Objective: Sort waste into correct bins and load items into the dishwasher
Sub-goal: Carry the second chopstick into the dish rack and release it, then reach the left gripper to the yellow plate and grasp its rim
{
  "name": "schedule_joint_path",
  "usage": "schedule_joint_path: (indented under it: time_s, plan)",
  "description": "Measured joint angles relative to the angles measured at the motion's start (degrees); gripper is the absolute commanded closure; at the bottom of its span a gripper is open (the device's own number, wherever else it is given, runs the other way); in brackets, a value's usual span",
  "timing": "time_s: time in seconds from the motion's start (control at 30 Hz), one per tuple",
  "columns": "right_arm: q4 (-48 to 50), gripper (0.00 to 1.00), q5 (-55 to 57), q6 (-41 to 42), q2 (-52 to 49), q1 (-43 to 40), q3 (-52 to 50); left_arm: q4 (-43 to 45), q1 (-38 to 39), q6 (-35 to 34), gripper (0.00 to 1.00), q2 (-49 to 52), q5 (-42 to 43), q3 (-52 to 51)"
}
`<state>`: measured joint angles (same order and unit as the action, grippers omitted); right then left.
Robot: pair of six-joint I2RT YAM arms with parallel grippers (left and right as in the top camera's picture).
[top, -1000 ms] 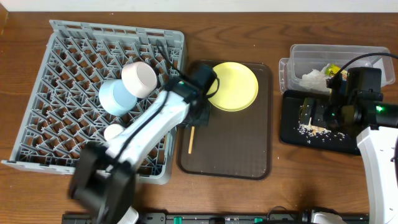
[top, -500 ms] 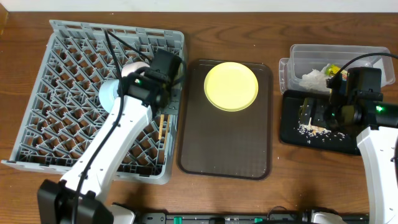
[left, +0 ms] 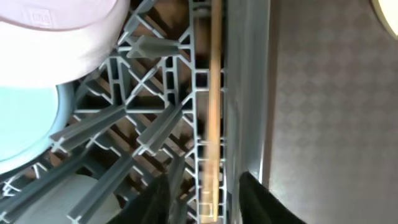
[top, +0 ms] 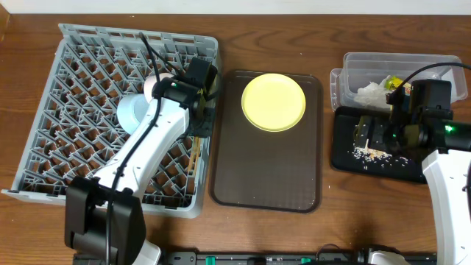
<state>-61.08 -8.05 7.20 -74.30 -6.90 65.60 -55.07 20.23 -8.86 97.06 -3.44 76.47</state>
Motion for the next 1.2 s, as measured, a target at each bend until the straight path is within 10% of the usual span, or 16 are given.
schedule_joint_path:
  time_s: [0.43, 1.2]
  plan:
    - [0.0, 0.07, 0.0, 0.0, 0.0, 0.0, 0.0, 10.3, 0.5, 0.7, 0.29, -8.2, 7.4, 0.6]
    - [0.0, 0.07, 0.0, 0.0, 0.0, 0.0, 0.0, 36.0, 17.2, 8.9, 0.28, 16.8, 12.3, 1.1]
